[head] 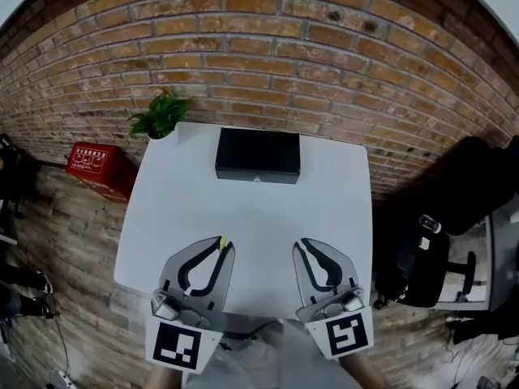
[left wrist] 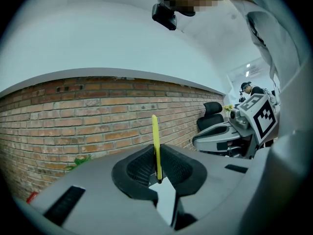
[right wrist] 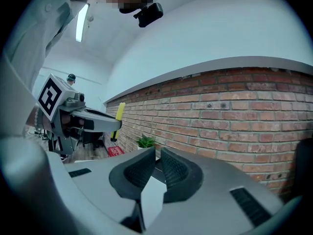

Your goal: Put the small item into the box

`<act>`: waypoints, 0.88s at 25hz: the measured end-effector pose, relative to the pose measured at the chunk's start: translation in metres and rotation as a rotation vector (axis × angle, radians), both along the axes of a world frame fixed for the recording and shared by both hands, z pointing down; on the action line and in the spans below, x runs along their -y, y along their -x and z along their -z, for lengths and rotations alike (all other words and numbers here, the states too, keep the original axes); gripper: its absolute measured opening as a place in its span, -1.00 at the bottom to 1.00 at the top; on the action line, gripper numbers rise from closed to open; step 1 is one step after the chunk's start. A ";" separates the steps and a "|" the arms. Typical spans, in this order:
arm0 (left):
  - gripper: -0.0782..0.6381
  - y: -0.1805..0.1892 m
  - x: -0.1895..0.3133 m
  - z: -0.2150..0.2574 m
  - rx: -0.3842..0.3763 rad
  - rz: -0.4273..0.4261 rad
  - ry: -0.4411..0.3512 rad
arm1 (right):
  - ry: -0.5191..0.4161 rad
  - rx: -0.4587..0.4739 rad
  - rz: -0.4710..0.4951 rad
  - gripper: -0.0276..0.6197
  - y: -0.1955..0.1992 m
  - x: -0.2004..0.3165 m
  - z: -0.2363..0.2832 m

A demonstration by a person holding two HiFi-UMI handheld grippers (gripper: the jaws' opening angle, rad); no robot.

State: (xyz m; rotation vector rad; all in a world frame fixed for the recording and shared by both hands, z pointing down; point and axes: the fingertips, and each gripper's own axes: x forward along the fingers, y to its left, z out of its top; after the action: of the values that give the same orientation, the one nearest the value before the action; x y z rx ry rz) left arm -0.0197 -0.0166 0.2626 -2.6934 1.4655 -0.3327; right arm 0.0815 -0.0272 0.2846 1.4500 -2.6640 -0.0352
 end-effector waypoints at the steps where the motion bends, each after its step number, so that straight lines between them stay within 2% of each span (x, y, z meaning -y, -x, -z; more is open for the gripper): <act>1: -0.64 0.000 0.002 0.000 0.023 -0.019 -0.006 | 0.003 0.001 -0.006 -0.73 0.000 0.002 -0.001; 3: -0.64 0.001 0.007 -0.001 0.061 -0.048 -0.014 | 0.011 -0.002 -0.014 -0.73 0.002 0.007 -0.003; 8: -0.64 0.007 0.021 -0.007 0.085 -0.070 -0.005 | 0.037 -0.002 -0.036 -0.73 0.005 0.022 -0.012; 22: -0.64 0.025 0.068 -0.041 0.089 -0.095 0.034 | 0.057 -0.082 -0.054 -0.73 0.022 0.077 -0.050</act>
State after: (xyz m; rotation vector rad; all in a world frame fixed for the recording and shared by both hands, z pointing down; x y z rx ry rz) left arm -0.0449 -0.0846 0.3033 -2.7245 1.3162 -0.4694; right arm 0.0599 -0.1041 0.3346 1.4688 -2.5394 -0.0133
